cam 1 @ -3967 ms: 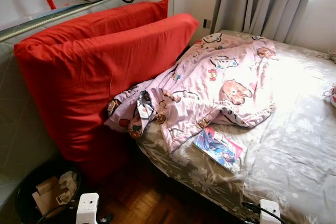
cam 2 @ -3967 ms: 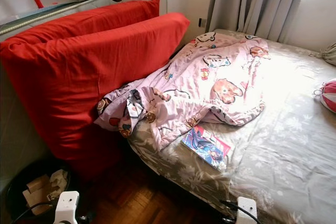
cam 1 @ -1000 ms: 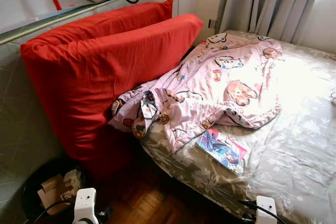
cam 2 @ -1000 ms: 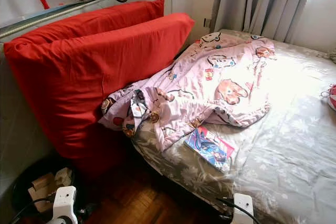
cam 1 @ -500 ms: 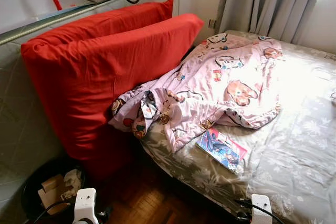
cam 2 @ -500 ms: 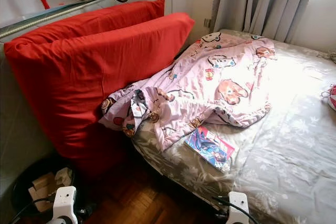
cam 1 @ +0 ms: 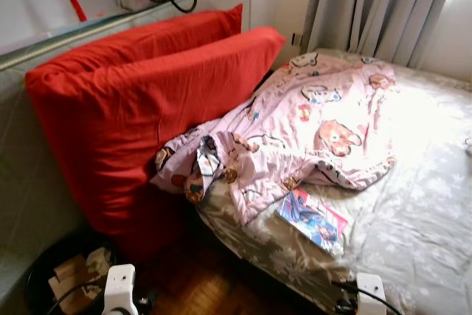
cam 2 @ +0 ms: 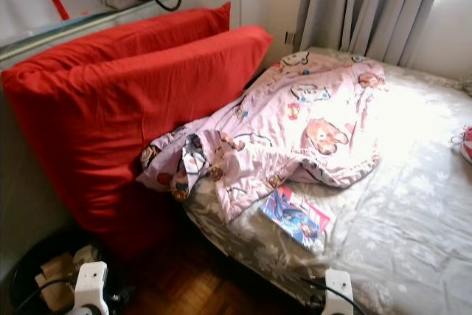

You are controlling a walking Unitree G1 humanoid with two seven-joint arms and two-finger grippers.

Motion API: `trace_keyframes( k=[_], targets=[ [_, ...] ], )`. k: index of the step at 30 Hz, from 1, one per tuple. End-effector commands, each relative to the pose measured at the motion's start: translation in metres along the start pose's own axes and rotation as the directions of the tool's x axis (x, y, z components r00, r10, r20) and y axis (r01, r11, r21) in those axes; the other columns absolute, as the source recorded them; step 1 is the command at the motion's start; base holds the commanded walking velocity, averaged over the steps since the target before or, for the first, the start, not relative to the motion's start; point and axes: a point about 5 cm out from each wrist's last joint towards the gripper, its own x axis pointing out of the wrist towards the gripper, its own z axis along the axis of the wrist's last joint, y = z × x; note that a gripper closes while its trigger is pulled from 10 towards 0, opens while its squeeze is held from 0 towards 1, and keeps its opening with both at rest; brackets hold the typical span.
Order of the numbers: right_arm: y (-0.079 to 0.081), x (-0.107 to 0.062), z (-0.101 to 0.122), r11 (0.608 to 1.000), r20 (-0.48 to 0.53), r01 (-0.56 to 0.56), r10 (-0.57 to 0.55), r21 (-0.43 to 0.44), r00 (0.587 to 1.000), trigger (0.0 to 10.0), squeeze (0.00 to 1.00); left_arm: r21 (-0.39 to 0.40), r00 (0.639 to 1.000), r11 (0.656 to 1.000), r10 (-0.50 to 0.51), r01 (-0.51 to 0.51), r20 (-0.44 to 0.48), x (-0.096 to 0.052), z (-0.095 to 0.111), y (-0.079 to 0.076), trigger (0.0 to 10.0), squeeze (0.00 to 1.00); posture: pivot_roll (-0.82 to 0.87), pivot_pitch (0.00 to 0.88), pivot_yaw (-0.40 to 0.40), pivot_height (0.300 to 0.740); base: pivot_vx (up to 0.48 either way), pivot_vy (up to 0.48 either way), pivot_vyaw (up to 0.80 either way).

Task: Clean up the room

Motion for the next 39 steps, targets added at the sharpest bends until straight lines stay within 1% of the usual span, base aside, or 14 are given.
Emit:
trace_keyframes(
  k=[1,9,15,19,20,24,28,30,31,35,37,38,39],
  targets=[
    [0.006,0.002,0.006,1.000,0.025,-0.012,0.012,0.001,1.000,10.0,0.00,0.008,1.000,1.000,0.008,-0.007,-0.026,-0.002,-0.005,0.005,10.0,0.00,0.06,0.000,0.000,0.740,0.315,0.000,0.00],
    [0.013,0.003,0.009,0.999,0.040,-0.030,0.031,-0.011,0.999,10.0,0.00,0.011,1.000,1.000,0.010,-0.010,-0.021,-0.002,-0.004,0.005,10.0,0.00,0.06,0.000,-0.001,0.740,0.314,0.000,0.00],
    [0.010,0.003,0.013,1.000,0.066,-0.010,0.009,0.016,0.998,10.0,0.00,-0.002,1.000,1.000,-0.009,0.009,0.001,-0.002,-0.003,0.004,10.0,0.00,0.06,0.000,-0.001,0.740,0.000,0.000,0.00],
    [0.008,0.003,0.015,0.999,0.083,0.001,-0.005,0.046,0.997,10.0,0.00,0.021,1.000,0.999,-0.026,0.026,0.010,-0.002,-0.001,0.003,10.0,0.00,0.06,0.000,0.000,0.740,0.000,0.000,0.00],
    [0.007,0.003,0.016,1.000,0.088,0.009,-0.012,0.029,0.996,10.0,0.00,0.027,0.999,0.999,-0.031,0.030,0.023,-0.002,0.000,0.003,10.0,0.00,0.07,0.000,0.000,0.740,0.000,0.000,0.00],
    [0.008,0.002,0.019,0.997,0.142,0.014,-0.026,0.082,0.990,10.0,0.00,0.020,0.997,1.000,-0.022,0.021,0.071,-0.002,0.004,0.003,10.0,0.00,0.06,0.000,0.003,0.740,0.000,0.000,0.00],
    [0.008,0.002,0.020,0.997,0.162,0.010,-0.023,0.078,0.986,10.0,0.00,0.018,0.996,1.000,-0.019,0.017,0.092,-0.003,0.005,0.003,10.0,0.00,0.06,0.000,0.004,0.740,0.000,0.000,0.00],
    [0.008,0.000,0.025,0.995,0.226,0.007,-0.028,0.097,0.974,10.0,0.00,0.007,0.990,1.000,-0.008,0.007,0.139,-0.004,0.009,0.004,10.0,0.00,0.06,0.000,0.008,0.740,0.000,0.000,0.00],
    [0.008,-0.001,0.028,0.995,0.273,-0.003,-0.025,0.102,0.962,10.0,0.00,-0.009,0.984,1.000,0.005,-0.004,0.176,-0.005,0.011,0.005,10.0,0.00,0.05,0.000,0.010,0.740,0.000,0.000,0.00],
    [0.009,-0.003,0.032,0.995,0.332,-0.013,-0.021,0.101,0.943,10.0,0.00,-0.018,0.972,1.000,0.013,-0.009,0.235,-0.006,0.015,0.005,10.0,0.00,0.05,0.000,0.011,0.740,0.000,0.000,0.00],
    [0.008,-0.005,0.036,0.995,0.377,-0.003,-0.033,0.095,0.926,10.0,0.00,0.030,0.960,1.000,-0.003,-0.005,0.281,-0.008,0.020,0.005,10.0,0.00,0.05,0.000,0.014,0.740,0.000,0.000,0.00],
    [0.008,-0.005,0.036,0.995,0.377,-0.003,-0.033,0.095,0.926,10.0,0.00,0.030,0.960,1.000,-0.003,-0.005,0.281,-0.008,0.020,0.005,10.0,0.00,0.05,0.000,0.014,0.740,0.000,0.000,0.00],
    [0.008,-0.006,0.037,0.994,0.405,-0.008,-0.039,0.112,0.913,10.0,0.00,0.012,0.952,1.000,0.004,-0.008,0.307,-0.009,0.021,0.005,10.0,0.00,0.05,0.000,0.014,0.740,0.000,0.000,0.00]
  ],
)
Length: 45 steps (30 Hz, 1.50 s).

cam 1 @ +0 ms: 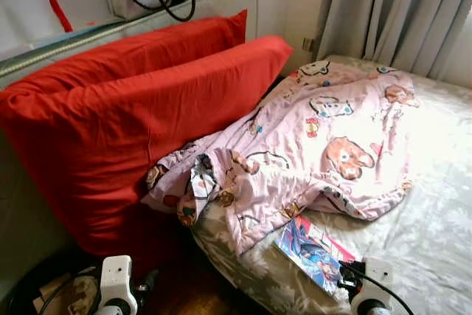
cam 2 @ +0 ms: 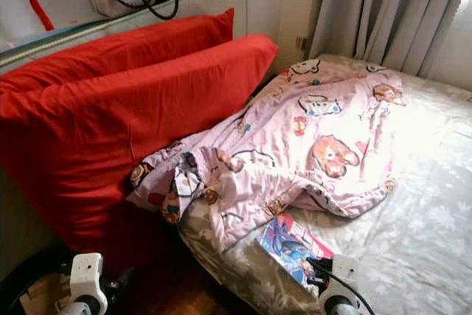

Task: Clean up the room

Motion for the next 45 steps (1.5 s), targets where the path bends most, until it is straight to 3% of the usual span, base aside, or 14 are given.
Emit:
trace_keyframes(
  k=[1,2,3,5,6,7,13,20,31,45],
  targets=[
    [0.004,0.012,0.030,1.000,0.120,-0.007,0.006,0.007,0.993,10.0,0.00,-0.006,0.999,1.000,0.013,-0.013,0.049,-0.001,0.005,0.002,10.0,0.00,0.05,0.000,0.014,0.740,0.000,0.000,0.00],
    [0.006,0.019,0.050,1.000,0.179,-0.016,0.017,-0.005,0.984,10.0,0.00,-0.002,0.998,1.000,0.013,-0.013,0.056,-0.001,0.005,0.002,10.0,0.00,0.05,0.000,0.014,0.740,0.000,0.000,0.00],
    [0.014,0.033,0.099,0.999,0.314,-0.039,0.047,-0.033,0.948,10.0,0.00,-0.002,0.997,1.000,0.011,-0.011,0.079,-0.001,0.007,0.002,10.0,0.00,0.05,0.000,0.014,0.740,0.000,0.000,0.00],
    [0.015,0.034,0.107,0.998,0.337,-0.043,0.053,-0.038,0.940,10.0,0.00,-0.004,0.996,1.000,0.011,-0.011,0.084,-0.001,0.007,0.002,10.0,0.00,0.05,0.000,0.014,0.740,0.000,0.000,0.00],
    [0.018,0.035,0.116,0.998,0.370,-0.048,0.062,-0.045,0.927,10.0,0.00,0.072,0.973,0.997,-0.027,0.011,0.230,0.034,0.081,-0.014,10.0,0.00,0.05,0.000,0.014,0.740,0.000,0.000,0.00],
    [0.019,0.035,0.121,0.998,0.391,-0.054,0.065,-0.039,0.918,10.0,0.00,0.104,0.934,0.994,-0.049,0.012,0.354,0.046,0.130,-0.025,10.0,0.00,0.05,0.000,0.014,0.740,0.000,0.000,0.00],
    [0.024,0.036,0.130,0.996,0.425,-0.069,0.083,-0.048,0.901,10.0,0.00,0.107,0.874,0.994,-0.081,0.034,0.478,0.047,0.163,-0.038,10.0,0.00,0.05,0.000,0.013,0.740,0.000,0.000,0.00],
    [0.027,0.036,0.134,0.996,0.451,-0.075,0.085,-0.040,0.889,10.0,0.00,0.097,0.841,0.993,-0.110,0.068,0.529,0.046,0.174,-0.043,10.0,0.00,0.05,0.000,0.015,0.740,0.000,0.000,0.00],
    [0.018,0.035,0.148,0.999,0.497,-0.019,0.038,-0.043,0.867,10.0,0.00,0.037,0.891,0.994,-0.111,0.105,0.440,0.047,0.147,-0.044,10.0,0.00,0.04,0.000,0.018,0.740,0.000,0.000,0.00],
    [0.021,0.038,0.140,0.998,0.443,0.001,0.023,-0.055,0.896,10.0,0.00,0.039,0.887,0.989,-0.144,0.141,0.438,0.048,0.147,-0.054,10.0,0.00,0.05,0.000,0.012,0.740,0.000,0.000,0.00]
  ],
)
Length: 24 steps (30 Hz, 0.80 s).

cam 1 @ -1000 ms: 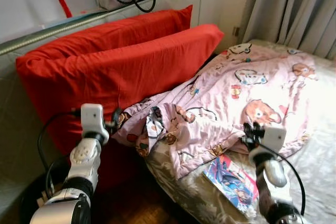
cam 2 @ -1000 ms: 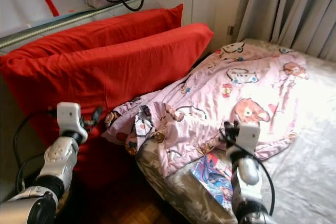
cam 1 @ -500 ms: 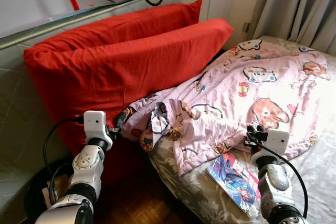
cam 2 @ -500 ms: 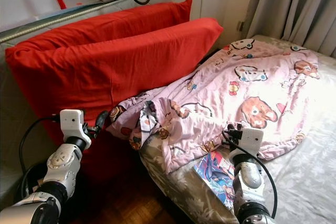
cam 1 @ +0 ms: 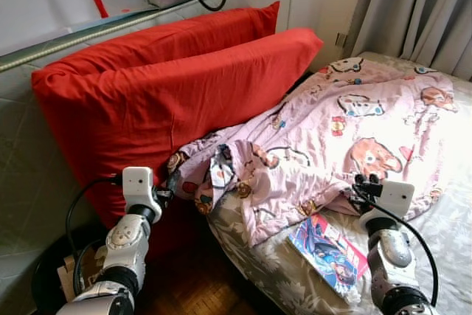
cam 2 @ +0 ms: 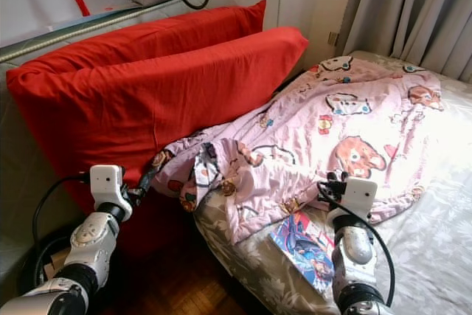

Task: Clean up the room

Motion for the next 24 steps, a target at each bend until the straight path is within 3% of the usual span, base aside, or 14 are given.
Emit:
trace_keyframes(
  k=[1,11,24],
  targets=[
    [0.0014,0.0029,0.0001,1.000,-0.024,0.008,-0.008,-0.002,1.000,10.0,0.00,-0.013,1.000,1.000,-0.005,0.005,-0.014,0.0014,-0.0002,-0.0010,10.0,0.00,0.05,0.000,0.012,0.735,0.000,0.000,0.00],
    [0.0022,0.0020,-0.0022,1.000,-0.036,0.007,-0.007,-0.012,0.999,10.0,0.00,-0.015,1.000,1.000,0.000,0.000,-0.023,0.0036,0.0021,0.0019,10.0,0.00,0.06,0.000,0.013,0.685,0.000,0.000,0.00],
    [0.0093,0.0010,-0.0066,1.000,-0.060,-0.013,0.013,-0.001,0.998,10.0,0.00,-0.025,0.999,1.000,-0.004,0.003,-0.032,0.0053,0.0030,0.0013,10.0,0.00,0.06,0.001,0.013,0.685,0.000,0.000,0.00]
  ],
)
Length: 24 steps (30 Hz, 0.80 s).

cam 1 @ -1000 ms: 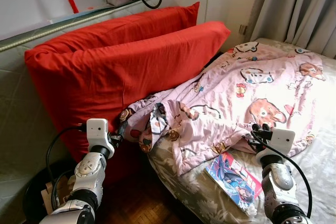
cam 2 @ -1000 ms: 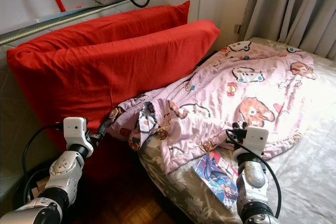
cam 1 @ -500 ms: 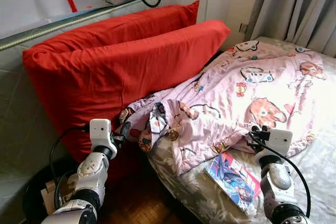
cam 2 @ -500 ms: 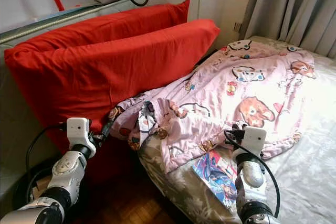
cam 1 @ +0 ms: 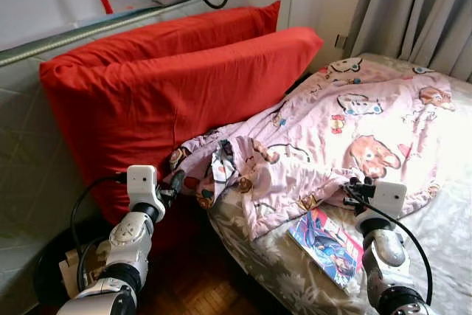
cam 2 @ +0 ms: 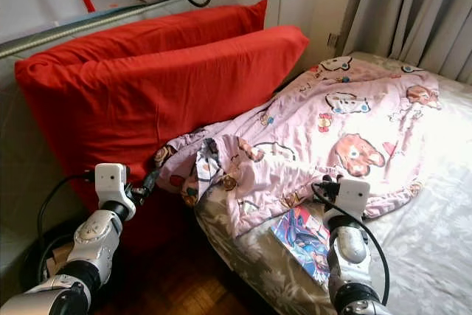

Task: Clean up the room

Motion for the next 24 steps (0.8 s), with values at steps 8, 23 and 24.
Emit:
trace_keyframes(
  k=[8,23,24],
  targets=[
    [0.0050,0.0004,-0.0060,1.000,-0.054,-0.016,0.016,0.002,0.998,10.0,0.00,-0.020,1.000,1.000,0.006,-0.006,-0.011,0.0016,0.0014,0.0027,10.0,0.00,0.06,0.000,0.014,0.661,0.000,0.000,0.00],
    [0.0081,0.0002,-0.0059,0.999,-0.048,-0.034,0.034,0.002,0.998,10.0,0.00,-0.021,1.000,1.000,0.006,-0.006,-0.004,0.0011,0.0014,0.0021,10.0,0.00,0.05,0.000,0.012,0.656,0.000,0.000,0.00],
    [0.0088,0.0004,-0.0061,0.999,-0.053,-0.037,0.037,0.003,0.998,10.0,0.00,-0.018,1.000,1.000,0.002,-0.002,-0.001,0.0014,0.0018,0.0013,10.0,0.00,0.06,0.000,0.012,0.656,0.000,0.000,0.00]
  ],
)
